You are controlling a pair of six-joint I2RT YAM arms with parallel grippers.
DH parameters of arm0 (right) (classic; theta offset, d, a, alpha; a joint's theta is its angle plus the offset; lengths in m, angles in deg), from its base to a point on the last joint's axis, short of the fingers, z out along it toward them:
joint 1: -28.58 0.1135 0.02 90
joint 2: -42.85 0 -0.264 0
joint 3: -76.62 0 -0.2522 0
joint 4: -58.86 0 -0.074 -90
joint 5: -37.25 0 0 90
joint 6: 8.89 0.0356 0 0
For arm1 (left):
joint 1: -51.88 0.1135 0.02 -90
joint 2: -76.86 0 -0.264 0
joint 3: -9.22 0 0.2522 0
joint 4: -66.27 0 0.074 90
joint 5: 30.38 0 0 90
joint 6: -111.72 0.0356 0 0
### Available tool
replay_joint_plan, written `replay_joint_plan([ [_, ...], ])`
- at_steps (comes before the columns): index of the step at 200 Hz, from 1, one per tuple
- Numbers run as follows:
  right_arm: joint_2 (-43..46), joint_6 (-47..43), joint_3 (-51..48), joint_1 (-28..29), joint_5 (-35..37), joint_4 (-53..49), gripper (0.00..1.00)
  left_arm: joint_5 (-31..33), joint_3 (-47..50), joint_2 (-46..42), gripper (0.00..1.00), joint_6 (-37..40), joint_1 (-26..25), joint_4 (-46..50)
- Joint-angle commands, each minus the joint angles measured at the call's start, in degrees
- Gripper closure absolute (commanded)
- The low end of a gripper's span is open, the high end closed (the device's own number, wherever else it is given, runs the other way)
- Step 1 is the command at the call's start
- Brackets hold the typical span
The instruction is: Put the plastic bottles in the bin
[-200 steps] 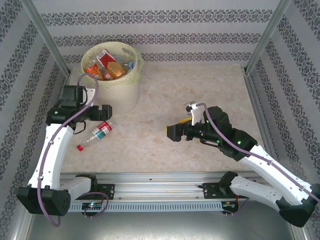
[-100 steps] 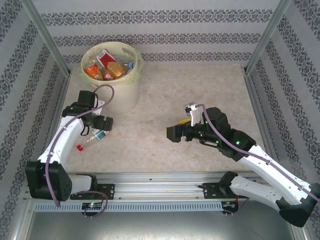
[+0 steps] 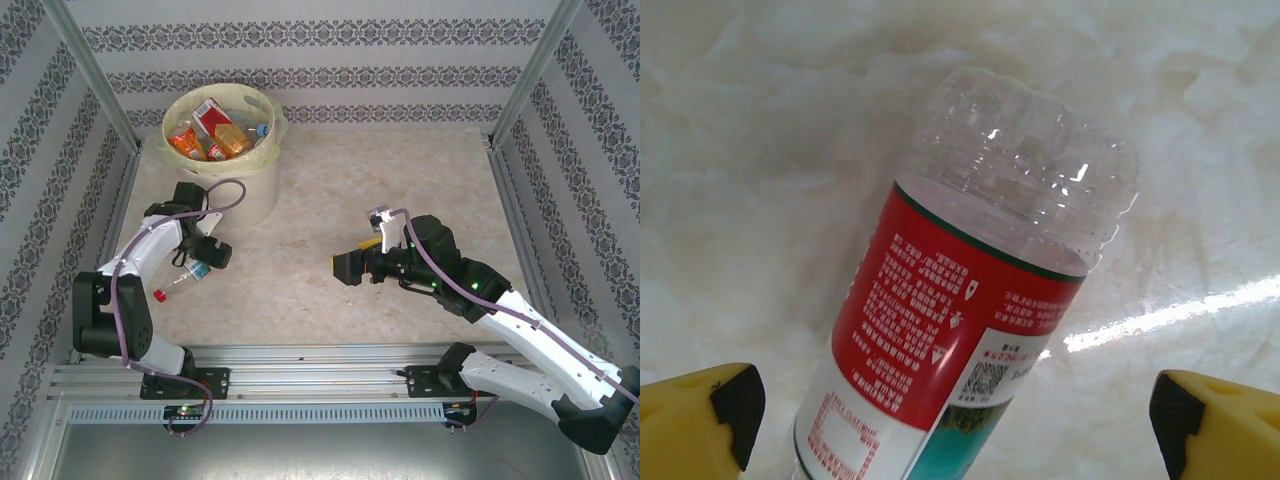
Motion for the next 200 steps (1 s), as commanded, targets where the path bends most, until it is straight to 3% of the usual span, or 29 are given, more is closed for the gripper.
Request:
replay_joint_plan([
  [1,0.6,-1.5,-0.5,0.4,0.5,-0.6,0.02,1.2,-1.2,1.7,0.0,1.6,-0.6,-1.2],
  [69,0.1,-1.7,-0.5,0.3,0.4,-0.7,0.02,1.5,-0.7,6.9,0.07,0.0,-2.8,-1.8],
  [129,-0.1,-1.4,-0.7,0.3,0.4,-0.2,0.02,1.6,-0.9,10.5,0.33,-2.1,-11.3,-1.3],
  [146,-0.1,-1.2,-0.9,0.2,0.4,-0.2,0.02,1.1,-1.1,10.8,0.35,-3.0,-14.6,-1.6],
  [169,0.1,-1.1,-1.0,0.3,0.5,-0.2,0.02,-2.4,-2.4,10.3,0.44,-4.5,-17.8,-1.7],
  [200,0.7,-1.1,-1.0,0.2,1.5,-0.8,0.02,-9.9,-5.4,6.4,0.44,-6.6,-21.1,-2.3],
])
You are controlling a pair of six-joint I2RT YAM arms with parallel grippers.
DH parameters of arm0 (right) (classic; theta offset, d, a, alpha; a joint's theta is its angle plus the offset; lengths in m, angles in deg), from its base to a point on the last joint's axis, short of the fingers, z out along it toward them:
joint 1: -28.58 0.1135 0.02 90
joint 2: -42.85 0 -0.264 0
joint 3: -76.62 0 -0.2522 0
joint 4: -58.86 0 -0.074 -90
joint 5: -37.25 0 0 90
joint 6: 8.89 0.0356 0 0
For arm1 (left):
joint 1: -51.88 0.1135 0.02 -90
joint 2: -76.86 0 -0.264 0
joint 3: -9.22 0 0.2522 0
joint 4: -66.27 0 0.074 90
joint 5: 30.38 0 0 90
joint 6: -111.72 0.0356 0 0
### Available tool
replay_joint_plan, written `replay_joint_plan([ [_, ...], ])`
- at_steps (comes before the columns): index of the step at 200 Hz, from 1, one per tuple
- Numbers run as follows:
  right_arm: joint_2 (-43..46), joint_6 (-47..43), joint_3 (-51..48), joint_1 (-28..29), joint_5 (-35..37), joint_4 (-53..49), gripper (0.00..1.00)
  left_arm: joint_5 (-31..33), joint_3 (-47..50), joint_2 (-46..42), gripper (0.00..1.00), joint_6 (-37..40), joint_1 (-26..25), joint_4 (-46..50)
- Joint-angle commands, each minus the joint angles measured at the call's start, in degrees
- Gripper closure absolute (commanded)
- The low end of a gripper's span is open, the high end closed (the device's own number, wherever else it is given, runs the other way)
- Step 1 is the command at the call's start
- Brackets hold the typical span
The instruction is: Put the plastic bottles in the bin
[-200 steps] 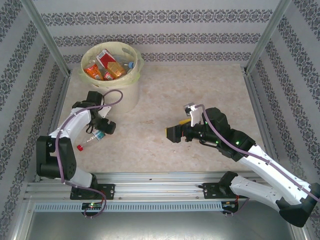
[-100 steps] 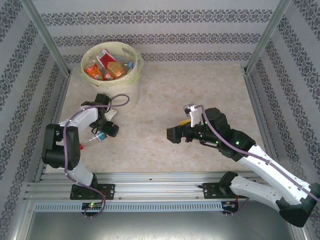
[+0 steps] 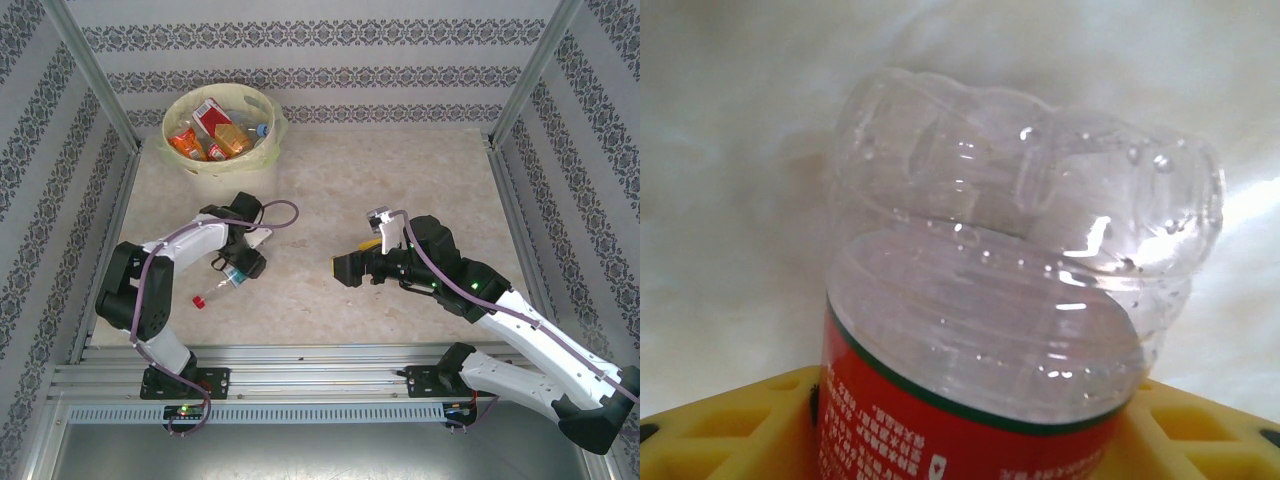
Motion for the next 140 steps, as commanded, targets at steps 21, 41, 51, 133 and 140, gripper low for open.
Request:
replay_joint_plan([
  [21,1.0,-0.1,-0.9,0.2,1.9,-0.1,0.02,-10.7,-7.2,-4.9,0.44,-4.8,-3.7,0.1],
  [41,1.3,0.0,-0.8,0.2,2.5,0.0,0.02,-13.6,-11.6,-6.4,0.44,-8.0,-4.1,0.3],
  [51,1.6,0.1,-0.8,0.2,2.9,0.0,0.02,-15.5,-13.5,-7.3,0.44,-10.3,-4.1,-0.6],
  [133,2.3,0.5,0.2,0.2,3.2,0.2,0.02,-22.1,-31.0,-7.1,0.46,-33.2,-4.0,-16.1],
  [140,2.3,0.6,0.3,0.2,3.3,0.2,0.02,-21.9,-32.8,-6.3,0.46,-34.5,-3.9,-17.1],
])
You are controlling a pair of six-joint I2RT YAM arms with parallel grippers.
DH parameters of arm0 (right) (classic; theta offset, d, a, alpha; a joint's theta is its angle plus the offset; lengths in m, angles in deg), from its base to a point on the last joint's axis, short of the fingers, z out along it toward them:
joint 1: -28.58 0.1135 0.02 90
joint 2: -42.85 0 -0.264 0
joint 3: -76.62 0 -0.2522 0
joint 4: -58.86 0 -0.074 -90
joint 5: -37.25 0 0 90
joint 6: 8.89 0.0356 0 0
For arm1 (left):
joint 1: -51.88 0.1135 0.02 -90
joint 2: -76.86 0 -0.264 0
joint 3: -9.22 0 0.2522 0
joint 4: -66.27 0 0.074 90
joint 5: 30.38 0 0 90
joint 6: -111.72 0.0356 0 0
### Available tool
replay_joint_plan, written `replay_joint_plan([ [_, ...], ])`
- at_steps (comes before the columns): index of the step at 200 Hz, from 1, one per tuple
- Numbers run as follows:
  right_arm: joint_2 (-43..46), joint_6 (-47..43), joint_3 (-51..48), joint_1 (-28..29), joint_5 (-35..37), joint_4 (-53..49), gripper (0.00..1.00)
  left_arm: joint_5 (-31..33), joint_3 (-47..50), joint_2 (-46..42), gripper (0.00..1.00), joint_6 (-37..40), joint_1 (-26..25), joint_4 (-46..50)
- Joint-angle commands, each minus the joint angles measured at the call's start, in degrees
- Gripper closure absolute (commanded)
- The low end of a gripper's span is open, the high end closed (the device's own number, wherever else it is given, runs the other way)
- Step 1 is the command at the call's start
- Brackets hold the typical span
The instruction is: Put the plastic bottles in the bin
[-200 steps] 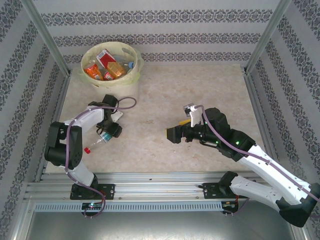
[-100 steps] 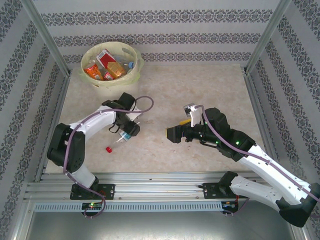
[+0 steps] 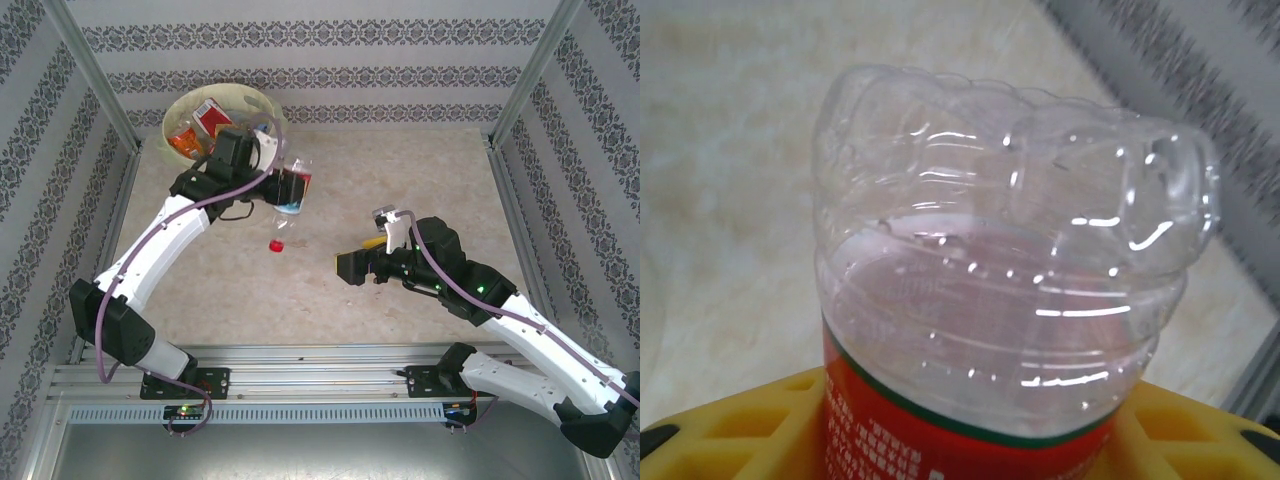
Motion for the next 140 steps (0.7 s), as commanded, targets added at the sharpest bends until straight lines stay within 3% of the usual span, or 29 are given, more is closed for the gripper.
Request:
replay_joint_plan([
  [1,0.6,0.6,0.3,0.2,1.0,0.2,0.02,-1.2,-5.7,2.3,0.46,-9.0,-0.3,-6.7],
  [46,1.5,0.6,0.3,0.1,1.3,-0.4,0.02,2.1,-12.5,5.2,0.45,-21.6,2.7,-18.8],
  [80,1.7,0.6,0.3,0.2,1.5,-0.6,0.02,8.9,-17.3,7.8,0.45,-25.0,5.0,-21.2],
  [140,1.8,0.8,0.0,0.2,1.7,-0.8,0.02,16.1,-15.7,9.1,0.46,-38.4,13.0,-32.8],
])
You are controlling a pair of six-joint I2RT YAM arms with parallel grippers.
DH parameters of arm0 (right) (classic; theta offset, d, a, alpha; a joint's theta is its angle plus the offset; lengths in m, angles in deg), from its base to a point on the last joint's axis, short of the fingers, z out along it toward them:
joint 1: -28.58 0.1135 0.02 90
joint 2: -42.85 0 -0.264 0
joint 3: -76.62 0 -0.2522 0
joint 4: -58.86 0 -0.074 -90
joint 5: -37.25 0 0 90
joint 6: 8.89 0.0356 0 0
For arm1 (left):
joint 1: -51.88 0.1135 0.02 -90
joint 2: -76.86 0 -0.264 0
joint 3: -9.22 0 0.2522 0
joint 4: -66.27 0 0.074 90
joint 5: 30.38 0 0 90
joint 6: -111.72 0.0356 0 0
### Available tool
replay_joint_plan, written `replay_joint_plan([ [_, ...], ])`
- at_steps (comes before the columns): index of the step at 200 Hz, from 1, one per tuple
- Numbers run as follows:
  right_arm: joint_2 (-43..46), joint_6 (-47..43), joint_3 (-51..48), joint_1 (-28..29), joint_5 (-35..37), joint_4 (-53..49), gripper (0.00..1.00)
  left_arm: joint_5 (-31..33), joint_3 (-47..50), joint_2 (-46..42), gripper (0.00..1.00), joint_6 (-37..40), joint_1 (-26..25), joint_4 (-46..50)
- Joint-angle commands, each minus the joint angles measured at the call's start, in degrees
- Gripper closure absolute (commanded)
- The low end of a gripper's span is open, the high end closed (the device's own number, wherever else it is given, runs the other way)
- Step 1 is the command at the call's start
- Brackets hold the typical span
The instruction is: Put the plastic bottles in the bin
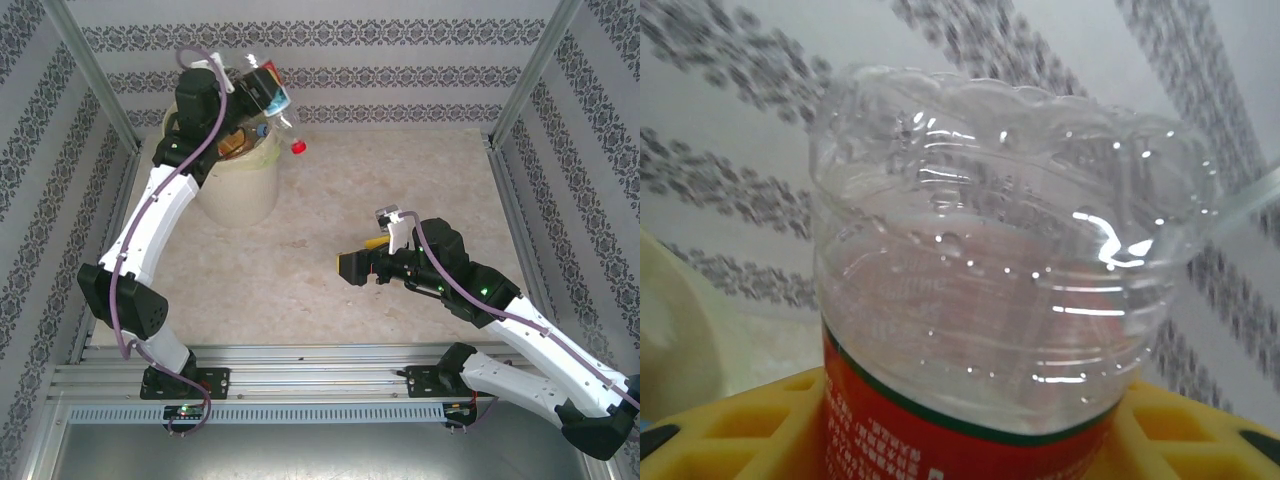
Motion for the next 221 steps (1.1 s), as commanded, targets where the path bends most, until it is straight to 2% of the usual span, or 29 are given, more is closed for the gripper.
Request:
replay_joint_plan([
  [1,0.7,0.6,0.0,0.1,1.2,-0.6,0.02,4.4,-0.3,0.7,0.46,-7.9,3.0,-8.8],
  [35,0.7,0.5,0.1,0.1,1.3,-0.7,0.02,8.4,0.9,1.9,0.47,-11.8,6.6,-12.3],
  [89,1.3,0.2,0.1,0.1,2.0,-2.2,0.02,11.5,-2.1,6.2,0.46,-9.4,9.8,-12.2],
  [135,1.2,0.3,0.5,0.2,2.2,-2.5,0.02,12.7,-3.4,10.2,0.46,-6.6,10.2,-12.6],
  [191,1.1,0.2,0.4,0.1,2.3,-2.8,0.02,12.2,-2.6,11.3,0.45,-6.9,10.0,-12.1],
  [221,1.0,0.4,0.2,0.1,2.2,-2.4,0.02,12.7,-2.7,10.3,0.39,-5.3,10.1,-10.7],
])
